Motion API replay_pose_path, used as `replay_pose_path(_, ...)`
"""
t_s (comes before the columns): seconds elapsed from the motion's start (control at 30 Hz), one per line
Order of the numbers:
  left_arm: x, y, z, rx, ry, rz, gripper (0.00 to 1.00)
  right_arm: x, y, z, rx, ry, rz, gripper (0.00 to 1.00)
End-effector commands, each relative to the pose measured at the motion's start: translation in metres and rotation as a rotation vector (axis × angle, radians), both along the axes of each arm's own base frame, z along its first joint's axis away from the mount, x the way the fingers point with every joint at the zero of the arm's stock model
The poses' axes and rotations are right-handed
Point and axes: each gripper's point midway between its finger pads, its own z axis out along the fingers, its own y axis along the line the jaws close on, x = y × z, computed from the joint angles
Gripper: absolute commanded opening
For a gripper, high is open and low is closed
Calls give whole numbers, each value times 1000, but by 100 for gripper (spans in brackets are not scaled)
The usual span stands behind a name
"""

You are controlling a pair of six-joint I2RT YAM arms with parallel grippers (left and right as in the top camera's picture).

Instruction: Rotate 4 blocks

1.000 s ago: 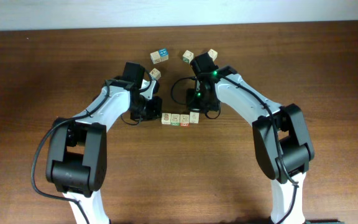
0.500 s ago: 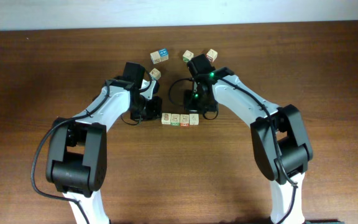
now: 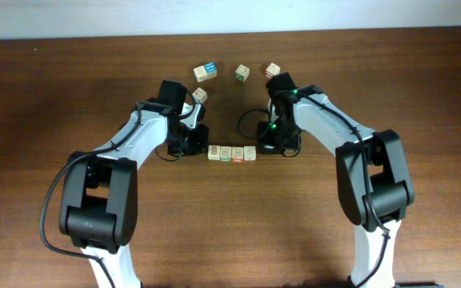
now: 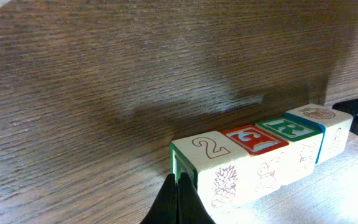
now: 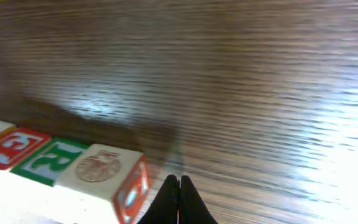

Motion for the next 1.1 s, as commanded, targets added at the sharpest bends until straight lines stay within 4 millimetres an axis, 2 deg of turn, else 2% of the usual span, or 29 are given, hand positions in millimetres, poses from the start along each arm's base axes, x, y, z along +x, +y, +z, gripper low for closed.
replay_pose_path(0.0, 1, -4, -1, -12, -2, -23, 0, -5, 9, 3, 20, -3, 26, 4)
replay_pose_path(0.4, 1, -4, -1, -12, -3, -23, 0, -7, 34, 7, 92, -23, 80, 4)
replay_pose_path(0.53, 1, -4, -1, -13, -3, -23, 0, -6, 36, 10, 100, -31, 82, 4)
replay_pose_path(0.8, 1, -4, -1, -13, -3, -23, 0, 0, 39, 44, 127, -111, 92, 4)
replay_pose_path(0.9, 1, -6, -1, -13, -6, -29, 0, -2, 43, 46, 129, -115, 102, 4)
replay_pose_path(1.07, 0, -7, -1, -13, -6, -32, 0, -6, 60, 53, 138, -137, 151, 4)
